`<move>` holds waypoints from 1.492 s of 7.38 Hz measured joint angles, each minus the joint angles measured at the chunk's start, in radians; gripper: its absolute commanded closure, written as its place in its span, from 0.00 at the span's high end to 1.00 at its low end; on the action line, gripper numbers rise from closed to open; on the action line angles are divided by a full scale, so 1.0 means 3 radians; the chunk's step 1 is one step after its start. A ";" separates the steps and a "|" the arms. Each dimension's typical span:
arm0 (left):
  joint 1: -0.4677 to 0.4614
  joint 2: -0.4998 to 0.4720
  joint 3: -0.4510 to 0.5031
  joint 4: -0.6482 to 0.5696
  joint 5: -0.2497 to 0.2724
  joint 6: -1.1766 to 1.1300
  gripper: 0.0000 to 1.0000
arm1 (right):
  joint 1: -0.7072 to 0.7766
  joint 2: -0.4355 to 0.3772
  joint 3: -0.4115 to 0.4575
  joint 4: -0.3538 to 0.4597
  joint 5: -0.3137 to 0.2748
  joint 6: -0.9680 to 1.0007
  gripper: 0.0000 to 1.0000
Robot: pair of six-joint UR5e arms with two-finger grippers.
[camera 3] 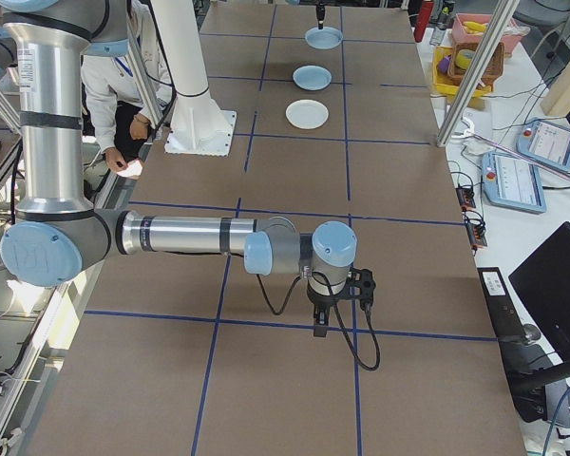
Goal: Stack plate in center
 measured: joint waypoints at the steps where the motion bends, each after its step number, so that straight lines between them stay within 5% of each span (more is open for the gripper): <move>1: 0.0136 -0.0006 -0.0074 -0.0079 0.0151 -0.0281 0.00 | 0.0000 0.0000 0.0000 0.0000 0.0001 -0.0001 1.00; 5: 0.0899 -0.0127 -0.0125 -0.0467 0.0517 -0.1208 0.00 | 0.0000 0.0000 0.0000 0.0000 -0.0001 -0.0001 1.00; 10: 0.1171 -0.0217 -0.0124 -0.0490 0.0593 -0.1389 0.00 | 0.0000 0.0000 0.0000 0.0000 0.0002 0.0001 1.00; 11: 0.1193 -0.0205 -0.0125 -0.0492 0.0593 -0.1387 0.68 | 0.0000 0.0000 0.0000 0.0000 0.0002 0.0001 1.00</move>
